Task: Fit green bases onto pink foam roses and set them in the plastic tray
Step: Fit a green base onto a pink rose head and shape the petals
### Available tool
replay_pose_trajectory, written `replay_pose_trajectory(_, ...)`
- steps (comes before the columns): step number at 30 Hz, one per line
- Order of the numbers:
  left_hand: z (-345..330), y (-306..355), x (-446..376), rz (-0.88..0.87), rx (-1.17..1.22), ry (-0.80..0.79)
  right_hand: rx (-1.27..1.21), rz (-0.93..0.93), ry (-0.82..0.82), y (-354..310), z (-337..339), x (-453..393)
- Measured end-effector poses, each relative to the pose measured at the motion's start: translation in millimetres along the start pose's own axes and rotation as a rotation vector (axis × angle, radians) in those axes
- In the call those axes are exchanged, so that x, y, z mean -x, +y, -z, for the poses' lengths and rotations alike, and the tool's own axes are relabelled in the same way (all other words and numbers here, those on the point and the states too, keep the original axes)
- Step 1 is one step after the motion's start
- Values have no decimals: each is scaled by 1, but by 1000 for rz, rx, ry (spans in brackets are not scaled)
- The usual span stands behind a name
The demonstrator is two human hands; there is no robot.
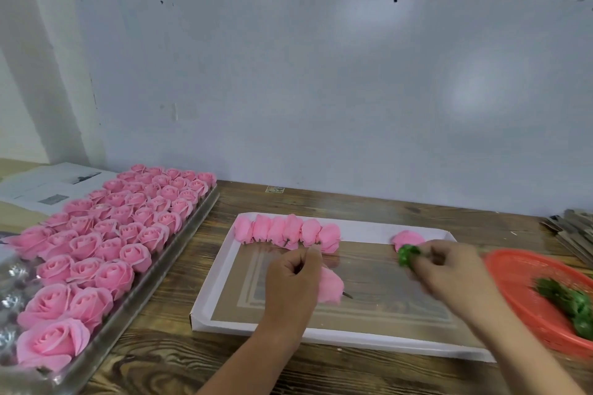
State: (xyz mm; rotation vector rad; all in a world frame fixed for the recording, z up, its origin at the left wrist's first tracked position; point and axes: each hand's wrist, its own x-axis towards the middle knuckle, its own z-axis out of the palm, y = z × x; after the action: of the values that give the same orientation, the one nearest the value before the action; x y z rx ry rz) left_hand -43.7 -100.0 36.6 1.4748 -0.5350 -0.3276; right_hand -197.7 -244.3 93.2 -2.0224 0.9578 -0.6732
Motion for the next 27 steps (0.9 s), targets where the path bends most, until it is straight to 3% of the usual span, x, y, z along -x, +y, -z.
replay_pose_trajectory(4,1,0,0,-13,-7,2,-97,55,-59,-16,-44,18)
replay_pose_trajectory(12,1,2,1,-67,-5,44,-17,165,-89,-14,-77,35)
replay_pose_trajectory(21,4,4,-1,2,55,128,-318,143,-199,-3,-77,49)
replay_pose_trajectory(27,1,-2,-2,81,115,112,-566,124,-159,-3,-79,50)
